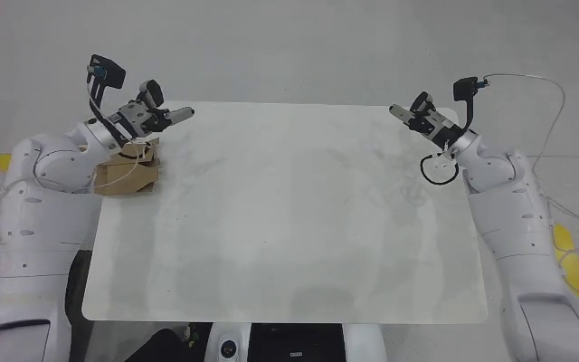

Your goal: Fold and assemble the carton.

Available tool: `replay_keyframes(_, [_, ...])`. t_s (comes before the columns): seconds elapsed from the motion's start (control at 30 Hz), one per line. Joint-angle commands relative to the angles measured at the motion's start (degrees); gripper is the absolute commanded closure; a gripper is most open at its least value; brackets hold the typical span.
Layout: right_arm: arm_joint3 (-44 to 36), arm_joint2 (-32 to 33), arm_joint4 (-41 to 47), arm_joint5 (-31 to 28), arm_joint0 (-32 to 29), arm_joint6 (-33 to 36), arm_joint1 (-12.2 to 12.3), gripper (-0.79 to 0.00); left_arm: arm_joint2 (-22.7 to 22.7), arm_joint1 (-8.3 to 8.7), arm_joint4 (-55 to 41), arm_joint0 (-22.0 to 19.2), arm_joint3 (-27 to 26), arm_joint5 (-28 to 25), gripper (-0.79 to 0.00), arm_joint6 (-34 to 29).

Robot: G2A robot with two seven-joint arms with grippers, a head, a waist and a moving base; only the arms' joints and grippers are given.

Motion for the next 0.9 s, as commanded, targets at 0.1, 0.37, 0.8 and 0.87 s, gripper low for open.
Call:
replay_keyframes(0.1, [0.0, 0.0, 0.0, 0.0, 0.0, 0.0, 0.0, -0.785, -2.38, 0.8, -15.27, -1.12, 3.12, 1.99, -0.785, -10.25])
replay_keyframes(0.37, [0.0, 0.0, 0.0, 0.0, 0.0, 0.0, 0.0, -0.785, -5.36, 1.71, -28.57, -2.82, 10.49, 4.71, -0.785, -17.45])
replay_keyframes(0.8, [0.0, 0.0, 0.0, 0.0, 0.0, 0.0, 0.0, -0.785, -10.8, 2.59, -35.48, -1.14, 19.89, 3.36, -0.785, -9.48])
replay_keyframes(0.87, [0.0, 0.0, 0.0, 0.0, 0.0, 0.0, 0.0, -0.785, -11.74, 2.81, -35.89, -0.82, 21.16, 3.24, -0.785, -8.63])
